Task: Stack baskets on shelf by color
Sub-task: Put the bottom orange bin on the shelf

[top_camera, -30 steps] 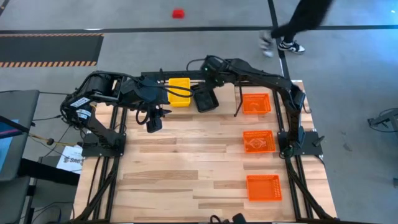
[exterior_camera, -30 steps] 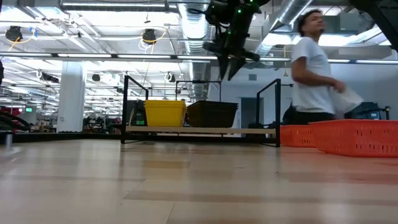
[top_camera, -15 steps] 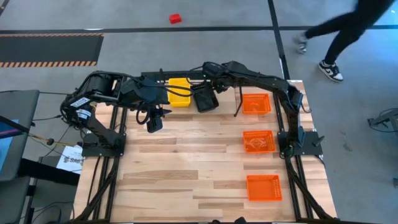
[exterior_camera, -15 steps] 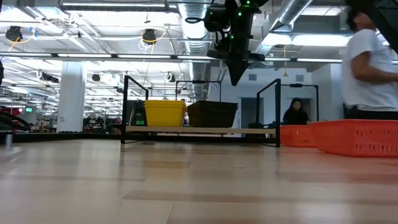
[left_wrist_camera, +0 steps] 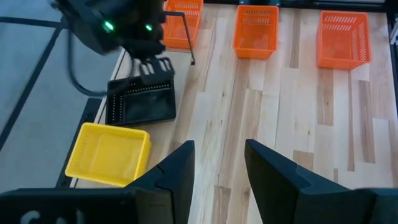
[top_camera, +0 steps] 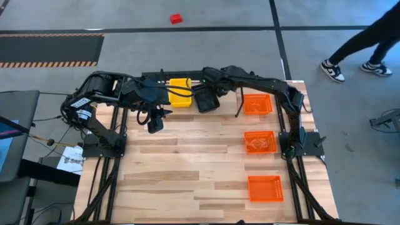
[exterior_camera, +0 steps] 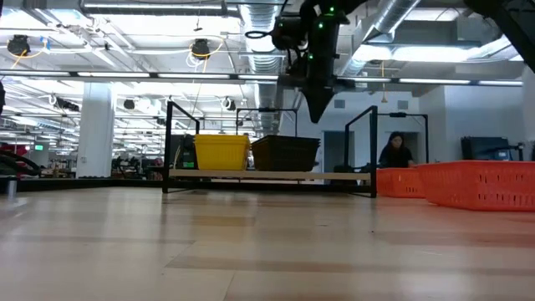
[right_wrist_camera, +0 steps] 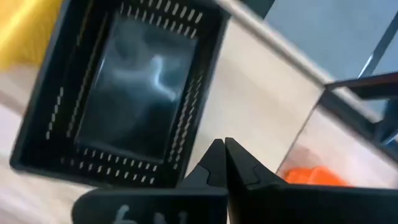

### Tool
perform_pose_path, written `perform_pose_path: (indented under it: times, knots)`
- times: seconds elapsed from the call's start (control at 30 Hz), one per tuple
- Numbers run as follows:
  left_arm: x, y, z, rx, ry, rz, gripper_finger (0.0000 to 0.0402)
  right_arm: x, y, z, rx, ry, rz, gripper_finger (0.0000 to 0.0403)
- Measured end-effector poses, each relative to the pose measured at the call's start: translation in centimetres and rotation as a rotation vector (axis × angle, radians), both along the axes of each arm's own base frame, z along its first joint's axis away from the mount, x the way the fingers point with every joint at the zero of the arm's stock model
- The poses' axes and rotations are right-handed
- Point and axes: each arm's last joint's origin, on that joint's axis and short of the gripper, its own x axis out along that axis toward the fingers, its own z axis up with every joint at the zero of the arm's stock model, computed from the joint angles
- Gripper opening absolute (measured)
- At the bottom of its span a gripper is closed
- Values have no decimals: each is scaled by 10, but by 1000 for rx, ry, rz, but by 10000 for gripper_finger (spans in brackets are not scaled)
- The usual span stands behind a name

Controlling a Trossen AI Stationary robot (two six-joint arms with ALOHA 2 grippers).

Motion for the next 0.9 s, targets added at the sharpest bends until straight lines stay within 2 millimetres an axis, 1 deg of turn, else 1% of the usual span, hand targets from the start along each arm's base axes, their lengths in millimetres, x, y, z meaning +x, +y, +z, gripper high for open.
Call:
perform_pose_path:
  times: [0.07, 0.2, 0.33, 0.4, 0.63, 0.8, 0.9]
  knots:
    - [0, 0, 0, 0, 0, 0, 130, -1, 1, -10, 33, 19, 8, 3]
    - [0, 0, 0, 0, 0, 0, 130, -2, 3, -41, 82, 30, 17, 2]
    - [0, 0, 0, 0, 0, 0, 130, -2, 4, -57, 95, 19, 21, 2]
    - [0, 0, 0, 0, 1, 0, 130, -3, 5, -60, 114, 20, 23, 2]
    - [0, 0, 0, -12, -3, 14, 130, 1, 7, -59, 115, -28, 11, 1]
    - [0, 0, 0, -12, -4, 14, 130, 11, 12, -57, 117, -111, 18, 1]
    - [0, 0, 0, -12, -4, 14, 130, 14, 17, -56, 115, -127, 30, 1]
